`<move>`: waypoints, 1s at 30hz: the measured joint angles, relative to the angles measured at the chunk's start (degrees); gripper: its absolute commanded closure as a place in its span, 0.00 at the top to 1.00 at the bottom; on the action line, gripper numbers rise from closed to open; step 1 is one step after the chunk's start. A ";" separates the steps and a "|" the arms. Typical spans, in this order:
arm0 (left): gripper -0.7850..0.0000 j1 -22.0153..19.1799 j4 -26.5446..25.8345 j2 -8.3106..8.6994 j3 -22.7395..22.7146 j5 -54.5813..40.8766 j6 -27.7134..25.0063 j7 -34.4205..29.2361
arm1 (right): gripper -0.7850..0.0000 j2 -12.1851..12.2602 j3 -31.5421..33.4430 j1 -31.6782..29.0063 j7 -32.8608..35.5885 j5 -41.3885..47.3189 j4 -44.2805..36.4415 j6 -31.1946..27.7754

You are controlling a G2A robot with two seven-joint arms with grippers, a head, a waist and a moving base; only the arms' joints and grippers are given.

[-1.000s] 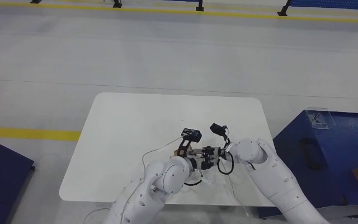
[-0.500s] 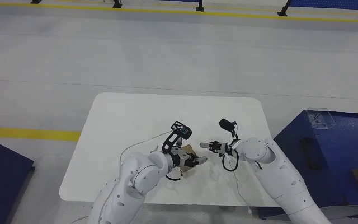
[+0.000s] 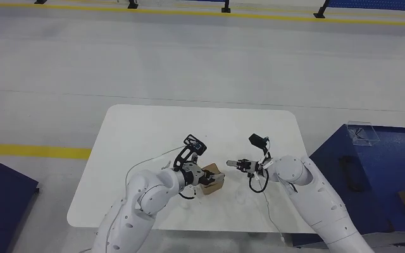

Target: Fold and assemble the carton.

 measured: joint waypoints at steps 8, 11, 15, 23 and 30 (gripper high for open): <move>1.00 2.79 1.22 2.07 -2.99 15.20 -17.00 20.16 | 1.00 0.17 1.21 1.88 -0.59 -1.61 4.11 -2.10; 1.00 2.40 6.70 2.68 -2.82 24.45 -21.05 31.95 | 1.00 -0.18 0.11 2.82 -0.39 -1.72 6.02 -2.72; 1.00 1.02 14.92 2.94 -0.87 32.91 -22.74 45.06 | 1.00 -0.84 -2.30 4.19 -0.27 -2.88 8.08 -3.61; 1.00 -0.37 21.72 3.25 1.90 38.31 -24.72 55.06 | 1.00 -2.05 -6.37 5.93 -0.14 -4.87 9.66 -5.58; 1.00 -0.67 23.48 3.29 3.32 41.29 -21.32 54.39 | 1.00 -2.88 -8.31 6.49 -0.33 -5.15 9.64 -5.45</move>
